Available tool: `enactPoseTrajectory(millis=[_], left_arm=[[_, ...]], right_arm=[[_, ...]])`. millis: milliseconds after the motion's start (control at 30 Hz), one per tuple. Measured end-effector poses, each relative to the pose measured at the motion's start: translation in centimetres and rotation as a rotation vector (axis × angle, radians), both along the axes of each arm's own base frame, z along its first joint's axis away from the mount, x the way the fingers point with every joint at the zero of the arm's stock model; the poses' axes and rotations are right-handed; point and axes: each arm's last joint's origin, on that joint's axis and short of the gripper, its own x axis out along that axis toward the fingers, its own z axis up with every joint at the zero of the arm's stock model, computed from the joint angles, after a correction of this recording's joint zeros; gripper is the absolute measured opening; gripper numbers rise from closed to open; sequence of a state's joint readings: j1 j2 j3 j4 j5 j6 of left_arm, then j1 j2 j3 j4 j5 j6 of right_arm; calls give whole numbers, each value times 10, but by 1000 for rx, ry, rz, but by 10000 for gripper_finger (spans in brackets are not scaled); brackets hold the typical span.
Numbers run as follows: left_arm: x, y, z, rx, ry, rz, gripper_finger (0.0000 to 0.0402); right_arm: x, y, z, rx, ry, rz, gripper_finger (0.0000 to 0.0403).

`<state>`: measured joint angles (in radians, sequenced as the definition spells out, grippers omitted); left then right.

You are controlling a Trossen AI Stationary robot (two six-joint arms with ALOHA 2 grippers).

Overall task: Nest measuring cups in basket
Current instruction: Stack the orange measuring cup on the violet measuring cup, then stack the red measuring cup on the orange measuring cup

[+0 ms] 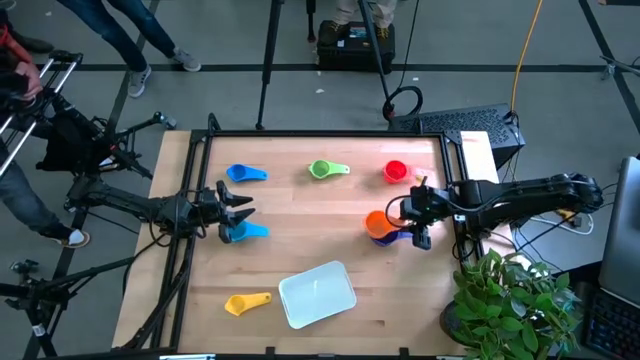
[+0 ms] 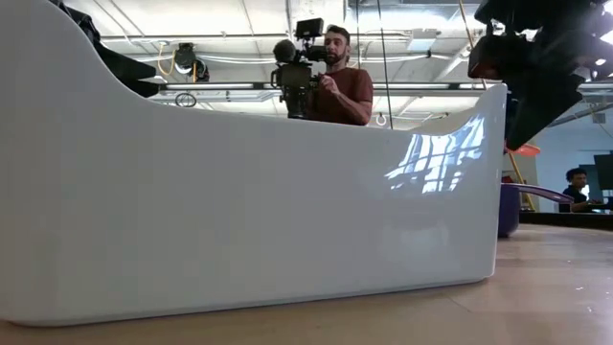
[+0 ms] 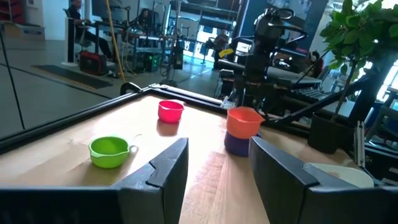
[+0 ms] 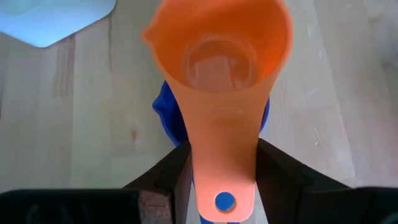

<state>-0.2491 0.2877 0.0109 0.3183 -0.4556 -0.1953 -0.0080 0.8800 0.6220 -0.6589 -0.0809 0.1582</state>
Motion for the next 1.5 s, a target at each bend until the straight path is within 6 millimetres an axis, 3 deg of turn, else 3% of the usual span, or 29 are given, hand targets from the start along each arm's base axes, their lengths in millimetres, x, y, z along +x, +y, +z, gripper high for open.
enactPoseTrajectory(millis=[333, 967, 1500], left_arm=[[0, 0, 0, 3, 0, 0, 172], [0, 0, 0, 7, 1, 1, 172], [0, 0, 0, 9, 2, 1, 172]], right_arm=[[-12, 2, -6, 42, 153, -69, 132], [-11, 4, -1, 131, 92, -82, 134], [0, 2, 1, 95, 9, -129, 237]])
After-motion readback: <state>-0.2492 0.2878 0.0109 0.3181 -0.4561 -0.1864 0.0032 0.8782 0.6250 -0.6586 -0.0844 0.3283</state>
